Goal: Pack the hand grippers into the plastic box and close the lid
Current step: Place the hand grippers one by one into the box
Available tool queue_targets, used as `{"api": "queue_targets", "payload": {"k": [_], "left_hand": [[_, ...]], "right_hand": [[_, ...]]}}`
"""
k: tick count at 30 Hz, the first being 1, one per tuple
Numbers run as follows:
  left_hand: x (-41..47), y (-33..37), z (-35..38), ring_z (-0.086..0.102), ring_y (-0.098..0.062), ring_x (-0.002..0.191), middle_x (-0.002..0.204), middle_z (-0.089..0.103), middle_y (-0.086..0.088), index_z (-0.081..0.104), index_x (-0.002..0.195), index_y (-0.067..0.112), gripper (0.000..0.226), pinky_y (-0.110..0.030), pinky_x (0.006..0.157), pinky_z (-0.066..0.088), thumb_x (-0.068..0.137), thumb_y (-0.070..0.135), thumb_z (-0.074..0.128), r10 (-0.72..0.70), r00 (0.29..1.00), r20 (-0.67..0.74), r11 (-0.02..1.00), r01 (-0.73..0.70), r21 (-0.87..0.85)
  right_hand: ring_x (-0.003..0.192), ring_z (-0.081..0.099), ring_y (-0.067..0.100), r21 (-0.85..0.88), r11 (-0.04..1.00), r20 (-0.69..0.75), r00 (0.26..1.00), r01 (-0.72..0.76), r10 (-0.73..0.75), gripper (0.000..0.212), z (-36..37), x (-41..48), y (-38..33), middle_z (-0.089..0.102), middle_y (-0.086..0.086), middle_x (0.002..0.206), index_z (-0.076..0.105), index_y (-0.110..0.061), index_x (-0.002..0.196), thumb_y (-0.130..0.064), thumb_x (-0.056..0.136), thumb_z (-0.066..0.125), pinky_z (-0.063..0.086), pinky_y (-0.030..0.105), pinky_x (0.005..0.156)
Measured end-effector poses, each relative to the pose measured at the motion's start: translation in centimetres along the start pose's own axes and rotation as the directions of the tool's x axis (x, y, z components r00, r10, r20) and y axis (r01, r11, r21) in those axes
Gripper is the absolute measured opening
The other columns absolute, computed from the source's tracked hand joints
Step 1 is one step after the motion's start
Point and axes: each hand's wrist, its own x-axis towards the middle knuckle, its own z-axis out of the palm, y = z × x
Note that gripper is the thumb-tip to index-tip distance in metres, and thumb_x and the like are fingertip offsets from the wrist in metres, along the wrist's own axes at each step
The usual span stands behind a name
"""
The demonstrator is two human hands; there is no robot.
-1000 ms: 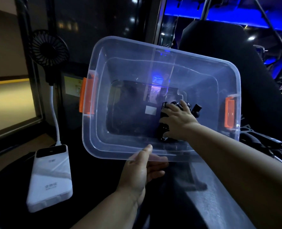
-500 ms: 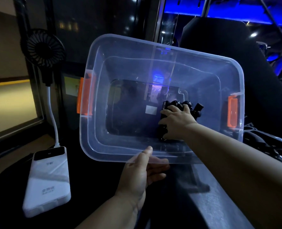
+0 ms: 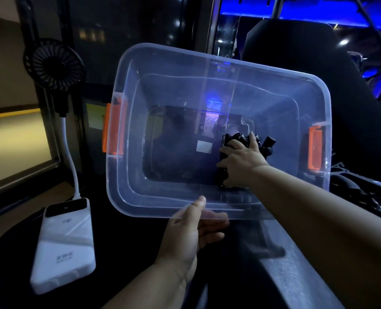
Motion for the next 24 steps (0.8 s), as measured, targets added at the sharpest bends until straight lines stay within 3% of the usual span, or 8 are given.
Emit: {"api": "queue_targets", "payload": {"k": [15,20,24], "left_hand": [[0.0,0.0,0.1,0.072,-0.028,0.075,0.082,0.073,-0.021,0.062,0.074,0.001,0.037,-0.030,0.060,0.055,0.094,0.030,0.050,0.046,0.999,-0.016,0.999,-0.045,0.024],[-0.1,0.1,0.2,0.072,-0.027,0.073,0.082,0.073,-0.022,0.062,0.071,0.002,0.036,-0.029,0.059,0.055,0.094,0.028,0.050,0.058,0.998,-0.016,0.998,-0.058,0.021],[-0.3,0.2,0.2,0.072,-0.027,0.071,0.082,0.073,-0.022,0.061,0.072,0.002,0.034,-0.028,0.056,0.055,0.094,0.026,0.050,0.074,0.997,-0.011,0.997,-0.074,0.023]], "right_hand": [[0.145,-0.003,0.016,0.043,0.999,-0.069,0.997,0.032,-0.029,0.067,-0.4,-1.3,1.3,0.016,-0.013,0.157,0.037,-0.043,0.142,-0.069,0.081,0.049,-0.002,0.062,0.113],[0.145,0.005,0.017,0.250,0.968,-0.227,0.971,-0.012,0.071,0.064,-1.0,-3.9,2.3,0.022,-0.012,0.155,0.046,-0.042,0.136,-0.066,0.078,0.056,0.002,0.055,0.114],[0.134,0.034,0.025,0.403,0.915,-0.477,0.853,0.001,0.209,0.056,-0.3,-7.8,3.4,0.051,-0.004,0.137,0.064,-0.032,0.120,-0.064,0.074,0.054,0.031,0.048,0.103]]}}
